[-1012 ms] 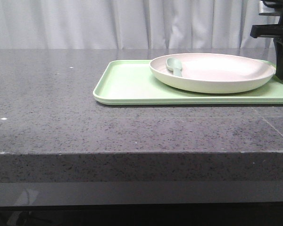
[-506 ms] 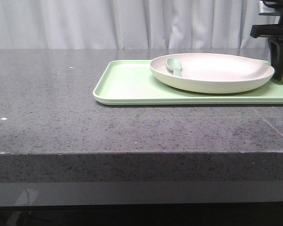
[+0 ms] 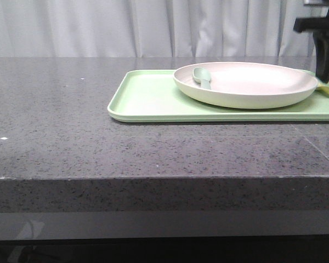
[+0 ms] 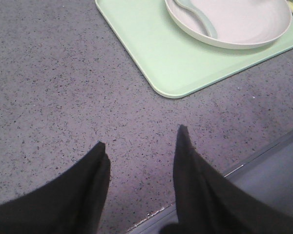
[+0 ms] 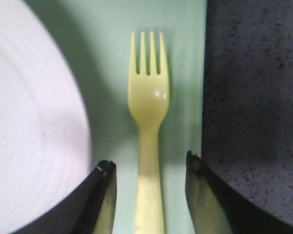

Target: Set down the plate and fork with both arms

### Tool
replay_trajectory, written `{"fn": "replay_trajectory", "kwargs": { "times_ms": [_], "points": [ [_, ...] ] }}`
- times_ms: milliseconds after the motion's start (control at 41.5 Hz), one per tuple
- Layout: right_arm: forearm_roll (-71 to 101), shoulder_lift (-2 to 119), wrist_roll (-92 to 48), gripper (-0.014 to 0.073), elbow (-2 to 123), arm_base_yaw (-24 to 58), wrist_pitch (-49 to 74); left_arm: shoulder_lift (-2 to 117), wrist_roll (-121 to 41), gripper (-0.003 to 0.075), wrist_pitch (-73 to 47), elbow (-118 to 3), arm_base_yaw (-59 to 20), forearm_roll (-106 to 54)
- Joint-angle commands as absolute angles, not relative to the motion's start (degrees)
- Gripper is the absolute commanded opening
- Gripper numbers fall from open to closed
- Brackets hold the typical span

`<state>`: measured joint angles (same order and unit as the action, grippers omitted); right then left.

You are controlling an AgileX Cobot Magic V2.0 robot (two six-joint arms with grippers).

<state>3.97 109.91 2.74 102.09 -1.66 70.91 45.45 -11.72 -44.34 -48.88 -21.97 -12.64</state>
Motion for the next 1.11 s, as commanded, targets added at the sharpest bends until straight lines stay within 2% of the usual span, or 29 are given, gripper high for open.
{"fn": "replay_trajectory", "kwargs": {
  "times_ms": [0,217,626,1084],
  "points": [
    [4.6,102.8,2.2,0.0363,103.0,0.0,76.9,45.0,-11.7,0.0316,-40.8,-50.3,-21.9,-14.0],
    [4.5,93.5,2.1,0.0363,97.3,4.4,73.6,45.0,-11.7,0.0316,-40.8,-50.3,-21.9,-14.0],
    [4.5,65.8,-3.4,0.0363,75.2,11.2,61.0,45.0,-11.7,0.0316,-40.8,-50.3,-21.9,-14.0],
    [4.5,35.6,-3.2,0.0363,54.7,11.7,57.5,45.0,-11.7,0.0316,-40.8,-50.3,-21.9,-14.0]
  ]
}}
